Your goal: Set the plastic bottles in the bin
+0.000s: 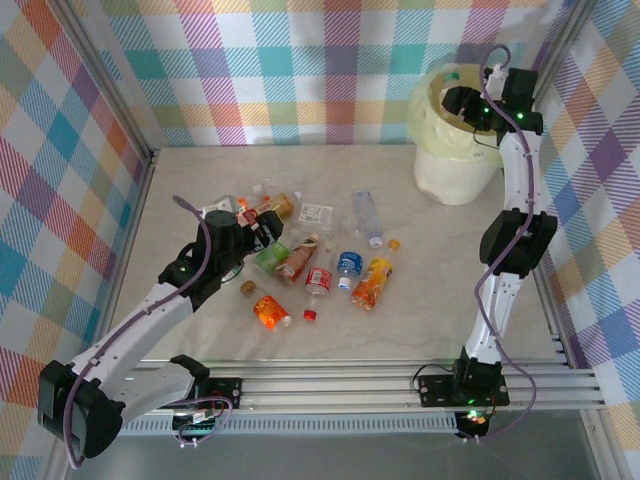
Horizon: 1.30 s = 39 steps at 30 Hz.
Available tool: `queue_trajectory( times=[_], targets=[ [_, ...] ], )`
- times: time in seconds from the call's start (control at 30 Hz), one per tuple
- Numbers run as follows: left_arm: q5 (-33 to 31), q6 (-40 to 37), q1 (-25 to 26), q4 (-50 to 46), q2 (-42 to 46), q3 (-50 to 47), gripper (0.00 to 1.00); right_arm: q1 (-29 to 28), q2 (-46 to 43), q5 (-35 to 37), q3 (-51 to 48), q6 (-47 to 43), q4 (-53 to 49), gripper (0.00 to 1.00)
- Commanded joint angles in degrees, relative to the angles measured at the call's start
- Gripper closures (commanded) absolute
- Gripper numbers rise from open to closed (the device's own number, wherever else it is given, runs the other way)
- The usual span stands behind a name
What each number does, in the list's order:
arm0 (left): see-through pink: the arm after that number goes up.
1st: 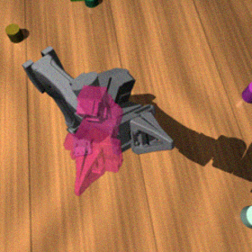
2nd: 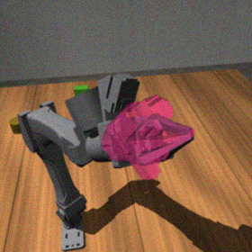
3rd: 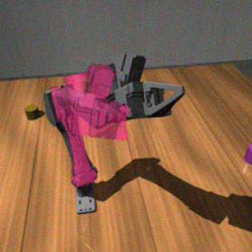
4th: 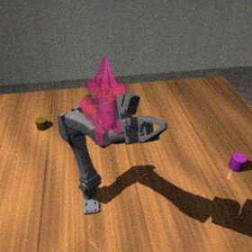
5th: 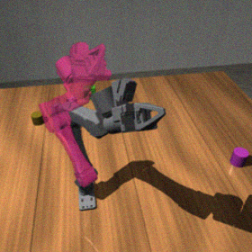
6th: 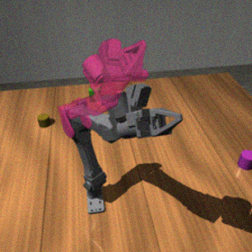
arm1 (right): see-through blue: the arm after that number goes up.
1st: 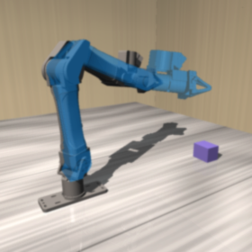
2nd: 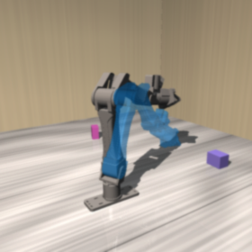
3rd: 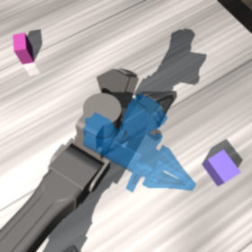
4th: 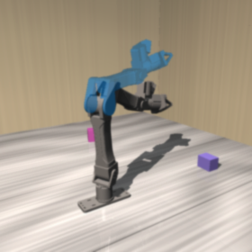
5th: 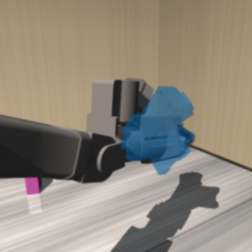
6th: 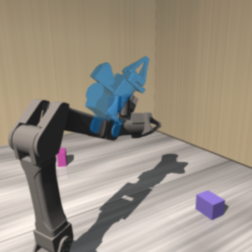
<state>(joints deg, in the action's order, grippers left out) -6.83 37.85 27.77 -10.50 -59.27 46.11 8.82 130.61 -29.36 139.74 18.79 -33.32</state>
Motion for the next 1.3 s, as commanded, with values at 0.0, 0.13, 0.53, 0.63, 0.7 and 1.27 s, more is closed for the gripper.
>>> queue_trajectory(
  times=[0.0, 0.13, 0.53, 0.63, 0.7, 1.27],
  targets=[
    [-1.91, -0.94, 0.48, -0.66, 1.17, -0.18, 0.00, 0.11, 0.87, -5.65, 2.16, 0.01, 0.34, 0.29],
    [-2.63, -0.74, 0.45, -0.14, 1.93, -1.27, 0.00, 0.12, 1.41, -7.93, 2.11, 1.35, 1.63, 0.27],
    [-7.30, 0.98, 0.45, -3.48, 3.88, -3.41, 0.00, 0.06, 0.14, -4.77, 0.71, 1.44, 1.26, 0.16],
    [-7.73, 1.56, 0.52, -4.08, 3.77, -3.41, 0.00, 0.14, -0.38, -4.58, 0.63, 1.17, 0.92, 0.15],
    [-8.54, 2.40, 0.49, -4.88, 3.49, -3.25, 0.00, 0.10, -0.90, -3.64, 0.47, 0.70, 0.72, 0.11],
    [-12.24, 16.73, 0.46, -22.84, 4.84, -5.28, 0.00, 0.08, -12.74, -2.12, -8.24, -3.79, 0.72, 0.04]
  ],
)
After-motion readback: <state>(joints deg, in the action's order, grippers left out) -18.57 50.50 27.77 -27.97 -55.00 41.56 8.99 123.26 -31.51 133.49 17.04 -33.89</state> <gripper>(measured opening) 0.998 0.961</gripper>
